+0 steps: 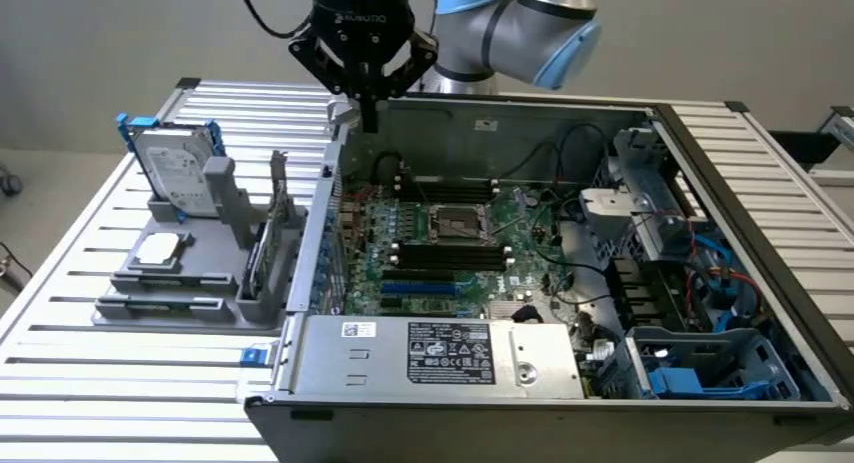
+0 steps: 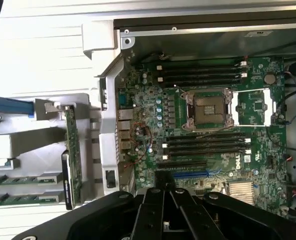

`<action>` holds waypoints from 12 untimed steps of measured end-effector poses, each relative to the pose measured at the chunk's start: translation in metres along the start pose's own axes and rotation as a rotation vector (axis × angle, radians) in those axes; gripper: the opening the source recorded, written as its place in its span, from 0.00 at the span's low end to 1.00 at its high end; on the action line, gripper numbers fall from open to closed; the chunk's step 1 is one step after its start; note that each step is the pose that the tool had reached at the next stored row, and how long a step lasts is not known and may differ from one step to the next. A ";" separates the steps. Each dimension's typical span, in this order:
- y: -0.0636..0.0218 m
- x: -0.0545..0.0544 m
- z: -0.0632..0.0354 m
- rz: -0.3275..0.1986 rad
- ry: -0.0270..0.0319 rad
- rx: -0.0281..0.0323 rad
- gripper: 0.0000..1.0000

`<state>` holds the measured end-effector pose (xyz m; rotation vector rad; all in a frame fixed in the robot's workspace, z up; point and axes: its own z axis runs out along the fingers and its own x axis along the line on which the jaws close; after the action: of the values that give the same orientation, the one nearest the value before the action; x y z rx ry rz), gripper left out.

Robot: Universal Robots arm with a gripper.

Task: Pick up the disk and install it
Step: 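Reach for the disk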

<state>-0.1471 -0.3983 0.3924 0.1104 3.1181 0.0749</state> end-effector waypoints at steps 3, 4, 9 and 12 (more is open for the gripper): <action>-0.0004 0.013 0.0000 0.000 0.0000 0.0000 0.11; -0.0004 0.018 0.0000 0.000 0.0000 0.0000 0.11; 0.0013 0.041 0.0002 0.000 -0.0004 -0.0001 0.11; 0.0039 0.055 0.0005 0.000 -0.0014 -0.0003 0.11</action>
<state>-0.2015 -0.3905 0.3910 0.1104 3.1166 0.0752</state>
